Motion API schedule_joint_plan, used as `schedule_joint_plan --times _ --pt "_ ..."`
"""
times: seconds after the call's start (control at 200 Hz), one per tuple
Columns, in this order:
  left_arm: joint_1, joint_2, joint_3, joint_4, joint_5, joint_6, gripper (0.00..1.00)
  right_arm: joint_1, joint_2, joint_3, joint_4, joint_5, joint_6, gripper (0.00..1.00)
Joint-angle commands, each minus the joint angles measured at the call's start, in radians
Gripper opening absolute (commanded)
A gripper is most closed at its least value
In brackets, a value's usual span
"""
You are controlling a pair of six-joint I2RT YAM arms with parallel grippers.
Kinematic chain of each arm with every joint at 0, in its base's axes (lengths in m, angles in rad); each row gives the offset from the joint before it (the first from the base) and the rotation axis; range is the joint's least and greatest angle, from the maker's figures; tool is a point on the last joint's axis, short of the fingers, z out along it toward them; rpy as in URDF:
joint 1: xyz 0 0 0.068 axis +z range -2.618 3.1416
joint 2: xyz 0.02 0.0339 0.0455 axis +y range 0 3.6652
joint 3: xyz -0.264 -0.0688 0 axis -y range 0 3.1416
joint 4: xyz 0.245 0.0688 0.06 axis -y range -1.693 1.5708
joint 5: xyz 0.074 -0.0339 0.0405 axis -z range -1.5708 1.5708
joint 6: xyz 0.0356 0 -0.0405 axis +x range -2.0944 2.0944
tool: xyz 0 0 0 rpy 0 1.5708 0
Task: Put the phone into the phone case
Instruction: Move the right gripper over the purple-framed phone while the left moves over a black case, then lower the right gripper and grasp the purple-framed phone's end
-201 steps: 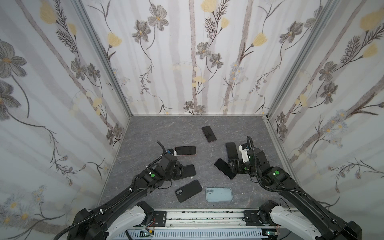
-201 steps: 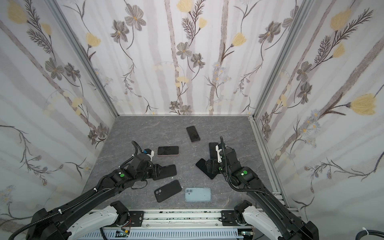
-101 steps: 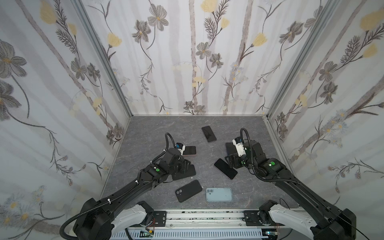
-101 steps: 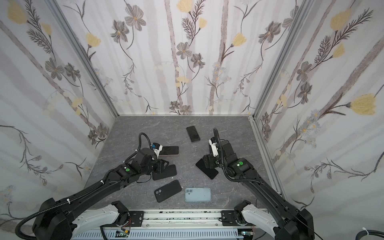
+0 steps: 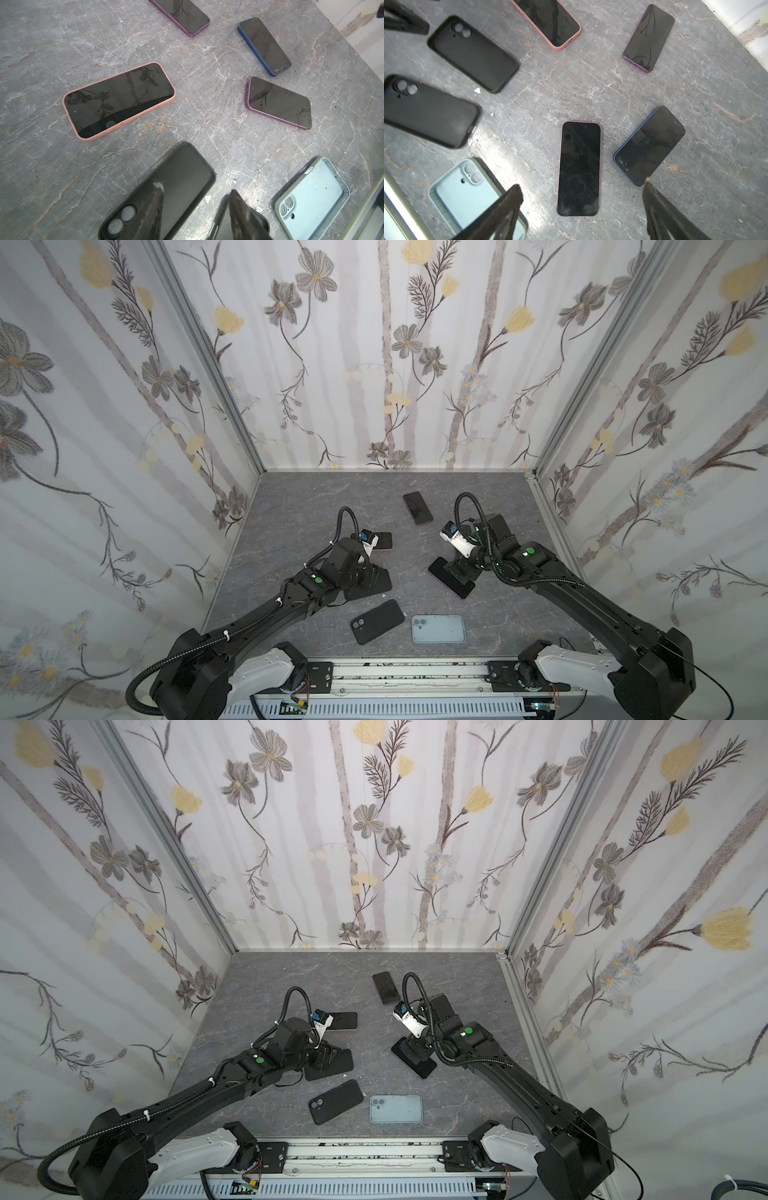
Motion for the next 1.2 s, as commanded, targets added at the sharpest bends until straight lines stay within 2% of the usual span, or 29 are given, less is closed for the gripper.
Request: schedule_joint_plan --times 0.0,0.47,0.65,1.194 --pt "0.001 0.009 -0.007 0.055 0.036 0.053 0.52 0.0 0.027 -0.013 -0.034 0.025 -0.127 0.9" --pt "0.001 0.011 -0.027 0.06 0.074 0.099 0.65 -0.008 0.223 -0.026 0.036 0.011 -0.019 0.89" --pt "0.001 0.026 -0.025 0.046 0.073 0.12 0.66 -0.012 0.271 -0.045 0.087 0.007 0.017 0.89" --pt "0.002 0.041 -0.028 0.029 0.034 0.144 0.69 -0.048 0.397 -0.026 0.113 0.006 0.018 0.89"
